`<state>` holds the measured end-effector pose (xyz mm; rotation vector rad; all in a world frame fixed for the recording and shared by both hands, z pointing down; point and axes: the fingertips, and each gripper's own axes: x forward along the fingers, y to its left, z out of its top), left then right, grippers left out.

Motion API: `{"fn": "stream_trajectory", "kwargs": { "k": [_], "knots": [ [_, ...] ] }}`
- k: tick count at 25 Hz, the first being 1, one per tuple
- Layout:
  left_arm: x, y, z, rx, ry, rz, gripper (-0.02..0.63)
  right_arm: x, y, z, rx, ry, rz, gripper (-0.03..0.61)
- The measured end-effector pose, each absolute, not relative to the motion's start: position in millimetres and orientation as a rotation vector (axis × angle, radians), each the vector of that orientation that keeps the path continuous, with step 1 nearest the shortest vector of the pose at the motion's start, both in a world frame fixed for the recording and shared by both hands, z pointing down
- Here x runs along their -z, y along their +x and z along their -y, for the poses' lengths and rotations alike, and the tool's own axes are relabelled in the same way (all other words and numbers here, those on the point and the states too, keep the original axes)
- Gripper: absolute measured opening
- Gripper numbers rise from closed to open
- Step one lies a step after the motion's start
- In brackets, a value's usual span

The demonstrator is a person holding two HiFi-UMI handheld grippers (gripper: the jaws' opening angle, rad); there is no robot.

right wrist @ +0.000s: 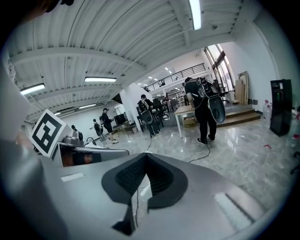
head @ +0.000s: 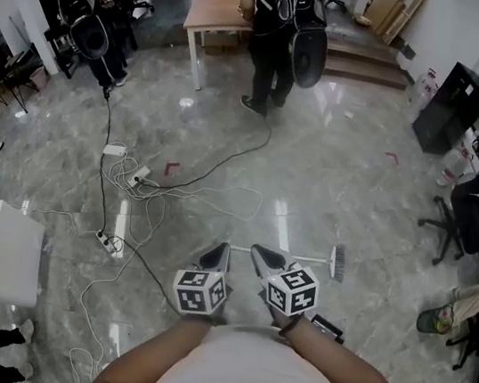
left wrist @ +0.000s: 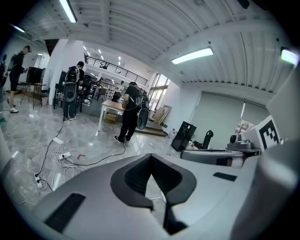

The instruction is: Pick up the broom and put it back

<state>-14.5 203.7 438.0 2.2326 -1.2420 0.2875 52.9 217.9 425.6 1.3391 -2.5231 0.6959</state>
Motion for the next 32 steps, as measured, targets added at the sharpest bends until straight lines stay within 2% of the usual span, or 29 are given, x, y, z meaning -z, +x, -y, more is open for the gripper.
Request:
{"fn": "stream_trajectory", "kwargs": {
  "k": [10, 20, 27, 29, 32],
  "knots": [
    [-468.0, -74.9, -183.2, -0.288, 2.128, 1.26, 0.005, -449.2, -4.2, -197.0, -0.751, 1.23, 2.521, -0.002],
    [-508.4, -73.2, -79.6, -0.406, 2.032, 1.374, 0.003, -487.7, 10.3, -80.3, -0.788, 1.011, 2.536, -0.002],
    [-558.8, -67.4, -9.4, -0.441, 1.88, 1.463, 0.005, -570.2, 29.9, 16.2, -0.699, 0.703, 2.441, 0.009],
    [-576.4, -70.6, 6.7, -0.447, 1.841, 1.477, 0.005, -607.2, 33.4, 40.1, -0.679, 0.624, 2.383, 0.054],
    [-616.0, -88.0, 26.8, -0.443, 1.793, 1.489, 0.005, -675.0, 30.3, 70.0, -0.643, 0.548, 2.301, 0.078]
  ]
}}
